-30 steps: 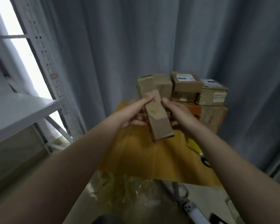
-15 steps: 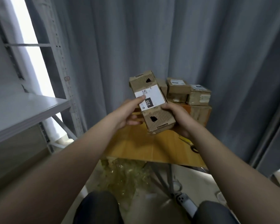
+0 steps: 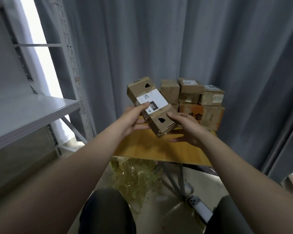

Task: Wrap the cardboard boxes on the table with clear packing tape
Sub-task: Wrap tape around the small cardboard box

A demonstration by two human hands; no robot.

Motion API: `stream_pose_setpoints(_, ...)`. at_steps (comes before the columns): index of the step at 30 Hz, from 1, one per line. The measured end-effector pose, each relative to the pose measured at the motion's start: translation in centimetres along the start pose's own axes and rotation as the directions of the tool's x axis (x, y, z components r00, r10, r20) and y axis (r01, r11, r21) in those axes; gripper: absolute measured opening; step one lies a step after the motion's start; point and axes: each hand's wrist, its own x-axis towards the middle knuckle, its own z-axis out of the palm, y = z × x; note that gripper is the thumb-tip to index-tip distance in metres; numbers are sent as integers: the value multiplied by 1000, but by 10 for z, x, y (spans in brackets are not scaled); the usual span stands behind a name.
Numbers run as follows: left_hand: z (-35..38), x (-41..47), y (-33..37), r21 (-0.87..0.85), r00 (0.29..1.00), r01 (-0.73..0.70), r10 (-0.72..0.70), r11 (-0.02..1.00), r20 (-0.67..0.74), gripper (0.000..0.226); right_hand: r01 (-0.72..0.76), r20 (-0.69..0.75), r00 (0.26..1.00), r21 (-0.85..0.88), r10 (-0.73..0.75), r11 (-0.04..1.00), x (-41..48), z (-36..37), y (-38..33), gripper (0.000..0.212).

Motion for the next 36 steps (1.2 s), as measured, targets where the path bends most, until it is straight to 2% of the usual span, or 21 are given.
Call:
stream_pose_setpoints(2,1,11,-11,3,999,32,-32,999,-42,53,9,-79,997,98,-1,995,9,2,10,42)
stream_pose_setpoints(4,-1,29,-25,233,974,45,9,971,-226,83,5,-160,987,107,12,994,21,0,22,37)
stream_pose_setpoints(5,-4,38,-32,400,948,28,102,916,-302,99,-21,-179,983,92,38,996,28,-2,29,37)
stream_pose_setpoints(6,-8,46,-39,545,927,-30,227,838,-299,106,-59,-190,979,80,73,995,35,-5,36,36)
stream_pose_setpoints(7,-11,53,-43,667,913,-112,341,736,-223,105,-100,-193,975,70,112,993,43,-9,43,35)
stream_pose_setpoints(8,-14,59,-47,764,909,-200,407,614,-89,100,-142,-192,970,56,150,988,50,-12,50,35)
stream_pose_setpoints(9,-15,65,-52,826,916,-272,395,494,66,95,-184,-181,966,28,186,983,58,-15,56,34)
stream_pose_setpoints(11,-14,81,-66,887,930,-352,221,299,295,100,-247,-145,961,-73,235,966,74,-20,69,33)
stream_pose_setpoints(14,-7,109,-97,922,928,-361,-49,138,371,118,-229,-119,971,-217,207,949,98,-23,82,32)
stream_pose_setpoints(16,-1,128,-116,932,927,-353,-101,82,360,119,-140,-134,986,-312,102,940,118,-31,91,33)
stream_pose_setpoints(18,7,143,-128,938,936,-337,-77,85,344,107,-59,-190,981,-475,-37,878,135,-47,100,33)
stream_pose_setpoints(19,12,148,-132,941,943,-325,-49,96,330,98,-57,-240,964,-601,-112,797,142,-58,104,34)
stream_pose_setpoints(21,22,158,-133,944,950,-306,-15,127,310,87,-166,-333,915,-825,-227,541,149,-86,113,37)
stream_pose_setpoints(22,26,161,-133,942,951,-304,-12,140,308,85,-258,-382,899,-856,-212,448,149,-99,116,43)
stream_pose_setpoints(24,33,167,-128,942,950,-305,-25,139,311,85,-412,-468,881,-834,-74,365,147,-121,118,47)
stream_pose_setpoints(26,36,173,-127,947,954,-289,-35,140,297,83,-472,-489,872,-819,34,326,143,-134,122,24)
stream_pose_setpoints(27,38,174,-127,950,958,-280,-28,141,286,82,-468,-483,875,-823,38,322,141,-137,125,19)
stream_pose_setpoints(30,37,172,-134,966,968,-251,-6,66,252,84,-408,-474,875,-833,-101,373,136,-138,127,15)
stream_pose_setpoints(32,43,166,-132,962,963,-269,29,52,267,88,-313,-474,857,-791,-203,525,134,-136,122,23)
stream_pose_setpoints(34,57,155,-122,919,938,-345,102,189,331,76,-116,-437,867,-645,-241,755,131,-131,108,35)
stream_pose_setpoints(36,76,141,-107,840,913,-408,188,357,363,57,62,-386,888,-442,-252,895,120,-120,87,49)
